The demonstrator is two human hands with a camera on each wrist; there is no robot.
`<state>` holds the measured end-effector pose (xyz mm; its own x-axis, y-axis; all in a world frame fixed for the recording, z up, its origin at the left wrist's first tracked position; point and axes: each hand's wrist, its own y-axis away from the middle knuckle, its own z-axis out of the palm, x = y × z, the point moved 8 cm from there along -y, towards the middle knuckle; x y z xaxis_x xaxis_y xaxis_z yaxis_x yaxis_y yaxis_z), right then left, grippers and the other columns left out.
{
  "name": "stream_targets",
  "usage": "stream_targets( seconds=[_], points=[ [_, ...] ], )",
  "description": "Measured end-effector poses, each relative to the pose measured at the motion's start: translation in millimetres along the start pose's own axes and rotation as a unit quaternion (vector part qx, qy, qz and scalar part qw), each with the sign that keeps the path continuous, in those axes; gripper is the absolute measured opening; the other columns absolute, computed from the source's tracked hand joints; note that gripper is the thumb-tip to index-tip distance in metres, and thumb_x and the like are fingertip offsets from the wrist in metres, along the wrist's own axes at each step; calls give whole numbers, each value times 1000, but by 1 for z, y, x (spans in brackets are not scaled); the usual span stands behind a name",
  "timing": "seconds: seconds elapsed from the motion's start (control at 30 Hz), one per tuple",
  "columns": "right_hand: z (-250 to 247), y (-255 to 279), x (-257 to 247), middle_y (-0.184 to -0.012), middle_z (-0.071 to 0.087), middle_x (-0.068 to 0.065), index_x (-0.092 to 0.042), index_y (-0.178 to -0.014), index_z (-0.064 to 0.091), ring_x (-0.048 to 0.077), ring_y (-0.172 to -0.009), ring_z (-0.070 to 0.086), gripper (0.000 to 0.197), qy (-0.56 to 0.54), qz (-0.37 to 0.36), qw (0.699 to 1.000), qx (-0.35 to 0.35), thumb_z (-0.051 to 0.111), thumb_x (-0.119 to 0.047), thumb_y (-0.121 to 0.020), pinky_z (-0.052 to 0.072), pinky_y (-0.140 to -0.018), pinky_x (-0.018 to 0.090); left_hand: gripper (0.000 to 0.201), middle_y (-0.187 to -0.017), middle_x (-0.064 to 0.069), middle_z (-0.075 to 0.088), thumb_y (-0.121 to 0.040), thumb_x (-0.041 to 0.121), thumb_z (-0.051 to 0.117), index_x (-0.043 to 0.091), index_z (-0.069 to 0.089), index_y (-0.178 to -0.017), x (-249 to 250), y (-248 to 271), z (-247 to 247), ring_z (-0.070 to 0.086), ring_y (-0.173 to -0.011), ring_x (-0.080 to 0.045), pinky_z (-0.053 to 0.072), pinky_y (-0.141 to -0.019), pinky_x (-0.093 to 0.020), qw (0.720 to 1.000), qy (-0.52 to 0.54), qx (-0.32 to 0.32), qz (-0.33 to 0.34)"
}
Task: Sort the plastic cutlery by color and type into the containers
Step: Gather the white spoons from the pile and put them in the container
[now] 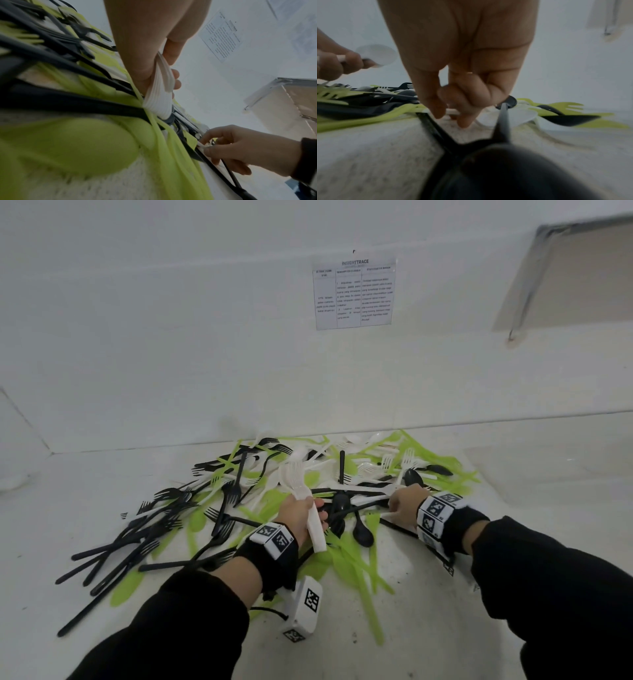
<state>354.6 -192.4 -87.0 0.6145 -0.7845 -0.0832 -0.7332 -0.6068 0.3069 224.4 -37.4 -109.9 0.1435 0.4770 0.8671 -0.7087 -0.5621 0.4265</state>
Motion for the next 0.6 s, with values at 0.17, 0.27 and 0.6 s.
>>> stream_targets(
  seconds=[0.17,0.27,0.6],
  points=[
    [-11,-10,14,-109,66,13,-4,-111,63,26,-106,61,26,-18,37,999,32,50,-11,-90,49,-81,28,6,-78,-11,48,-99,0,34,3,39,-100,-1,7,2,43,-58,-23,40,-54,-34,1000,5,16,21],
    [-29,-10,29,-65,59,10,-8,-75,60,23,-78,60,18,-141,56,982,111,55,-22,-85,42,-55,24,11,-79,-12,48,-99,0,34,3,42,-93,-2,11,-3,44,-59,-23,41,-55,-35,999,9,31,27],
    [-52,-28,15,-93,50,17,-2,-121,33,29,-73,56,42,-225,74,965,111,57,-11,-87,41,-58,31,11,-79,-9,53,-100,4,36,5,41,-109,-1,18,-16,49,-61,-23,45,-57,-36,999,-2,46,17]
  ],
)
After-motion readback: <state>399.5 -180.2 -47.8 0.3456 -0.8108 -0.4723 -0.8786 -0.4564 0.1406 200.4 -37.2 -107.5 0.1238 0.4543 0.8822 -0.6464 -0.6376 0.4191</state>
